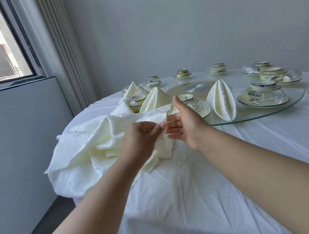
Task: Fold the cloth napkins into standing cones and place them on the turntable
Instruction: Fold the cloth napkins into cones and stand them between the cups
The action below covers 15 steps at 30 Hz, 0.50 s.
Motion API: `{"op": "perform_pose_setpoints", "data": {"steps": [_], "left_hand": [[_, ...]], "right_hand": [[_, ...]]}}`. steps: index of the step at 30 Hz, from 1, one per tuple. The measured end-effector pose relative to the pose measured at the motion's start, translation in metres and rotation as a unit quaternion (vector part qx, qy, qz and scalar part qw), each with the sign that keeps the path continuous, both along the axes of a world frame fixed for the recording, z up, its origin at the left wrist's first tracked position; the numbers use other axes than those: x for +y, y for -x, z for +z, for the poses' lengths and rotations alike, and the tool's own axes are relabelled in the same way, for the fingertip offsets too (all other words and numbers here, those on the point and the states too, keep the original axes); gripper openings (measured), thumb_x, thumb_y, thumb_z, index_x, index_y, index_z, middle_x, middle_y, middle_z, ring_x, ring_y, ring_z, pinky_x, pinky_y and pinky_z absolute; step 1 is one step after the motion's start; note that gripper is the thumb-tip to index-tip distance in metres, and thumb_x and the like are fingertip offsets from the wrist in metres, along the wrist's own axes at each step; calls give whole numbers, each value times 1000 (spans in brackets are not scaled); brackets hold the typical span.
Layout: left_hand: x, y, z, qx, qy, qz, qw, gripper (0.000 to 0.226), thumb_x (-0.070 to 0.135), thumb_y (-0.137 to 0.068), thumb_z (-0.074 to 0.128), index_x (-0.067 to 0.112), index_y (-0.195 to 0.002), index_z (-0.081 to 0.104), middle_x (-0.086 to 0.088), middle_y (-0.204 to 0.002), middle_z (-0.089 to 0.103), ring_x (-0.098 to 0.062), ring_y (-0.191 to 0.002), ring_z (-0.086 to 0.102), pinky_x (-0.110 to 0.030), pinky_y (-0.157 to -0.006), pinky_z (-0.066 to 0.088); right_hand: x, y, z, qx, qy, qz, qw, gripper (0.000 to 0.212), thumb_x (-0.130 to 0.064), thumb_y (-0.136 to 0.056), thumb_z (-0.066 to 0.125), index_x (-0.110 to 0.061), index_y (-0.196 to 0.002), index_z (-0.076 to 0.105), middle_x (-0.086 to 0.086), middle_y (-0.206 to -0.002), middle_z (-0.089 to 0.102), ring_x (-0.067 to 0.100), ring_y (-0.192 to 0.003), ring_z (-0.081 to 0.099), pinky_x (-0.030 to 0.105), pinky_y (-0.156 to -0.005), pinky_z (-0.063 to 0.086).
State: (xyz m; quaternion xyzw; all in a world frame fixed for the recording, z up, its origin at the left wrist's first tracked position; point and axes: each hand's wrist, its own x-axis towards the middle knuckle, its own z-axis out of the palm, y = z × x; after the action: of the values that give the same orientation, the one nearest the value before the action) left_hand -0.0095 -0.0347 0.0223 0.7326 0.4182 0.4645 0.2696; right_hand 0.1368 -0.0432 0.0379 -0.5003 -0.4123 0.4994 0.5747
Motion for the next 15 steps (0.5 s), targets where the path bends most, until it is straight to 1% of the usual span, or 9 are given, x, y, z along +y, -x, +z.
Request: {"op": "perform_pose_setpoints", "data": {"steps": [2,4,5,7,8,9,11,13,15], "left_hand": [[-11,-7,1,7,6,-60,998,49,52,-81,66,4,-74,72,-26,-68,64,-17,-53,50,-44,-56,49],[-24,-14,3,6,37,-112,993,49,50,-85,61,4,-77,73,-22,-69,67,-19,-56,56,-46,-60,53],[-32,-18,3,-4,64,-135,989,49,49,-87,56,4,-80,74,-18,-71,68,-18,-59,59,-44,-60,54],[-47,-20,6,-30,72,-136,988,52,55,-88,45,11,-87,74,-6,-75,69,-14,-65,62,-36,-58,54],[-49,-18,6,-27,25,-92,995,55,60,-91,42,15,-90,74,-2,-78,69,-12,-70,62,-34,-62,52],[-48,-14,6,-2,-56,-19,998,58,63,-92,38,18,-94,73,1,-85,68,-11,-80,60,-33,-71,50],[-38,-2,9,115,-201,126,965,65,65,-87,27,20,-112,66,-1,-109,60,-17,-107,49,-33,-94,38],[-27,5,10,222,-175,157,946,80,71,-80,17,20,-131,53,-3,-132,51,-22,-127,36,-33,-107,22],[-21,2,5,305,-81,124,941,87,76,-79,15,20,-138,44,-4,-140,48,-23,-133,36,-39,-113,20]], "right_hand": [[-8,-3,2,31,2,2,1000,41,-52,-91,54,-12,-88,64,2,-70,63,16,-62,59,28,-58,49],[-13,-7,1,55,10,-21,998,24,-33,-93,59,-10,-87,65,5,-70,65,18,-60,61,28,-56,50],[-15,-11,0,68,16,-35,997,21,-28,-94,59,-9,-87,65,8,-73,66,20,-61,63,29,-57,51],[-15,-21,-2,84,29,-66,994,23,-29,-94,58,-9,-86,66,11,-82,68,27,-73,66,37,-74,55],[-14,-28,-4,77,36,-82,993,25,-32,-93,59,-10,-87,67,12,-91,68,30,-85,66,43,-87,53],[-14,-36,-6,63,41,-99,992,26,-34,-92,59,-11,-89,68,12,-99,68,32,-97,65,47,-95,50],[-16,-51,-10,25,44,-121,991,30,-37,-93,57,-9,-94,68,9,-107,66,30,-106,61,47,-101,45],[-22,-66,-10,-17,40,-139,989,35,-37,-95,54,-4,-101,66,8,-104,62,25,-101,57,41,-100,43],[-28,-80,-11,-57,38,-155,986,38,-34,-97,52,-2,-114,61,13,-111,58,28,-108,56,40,-98,41]]}}
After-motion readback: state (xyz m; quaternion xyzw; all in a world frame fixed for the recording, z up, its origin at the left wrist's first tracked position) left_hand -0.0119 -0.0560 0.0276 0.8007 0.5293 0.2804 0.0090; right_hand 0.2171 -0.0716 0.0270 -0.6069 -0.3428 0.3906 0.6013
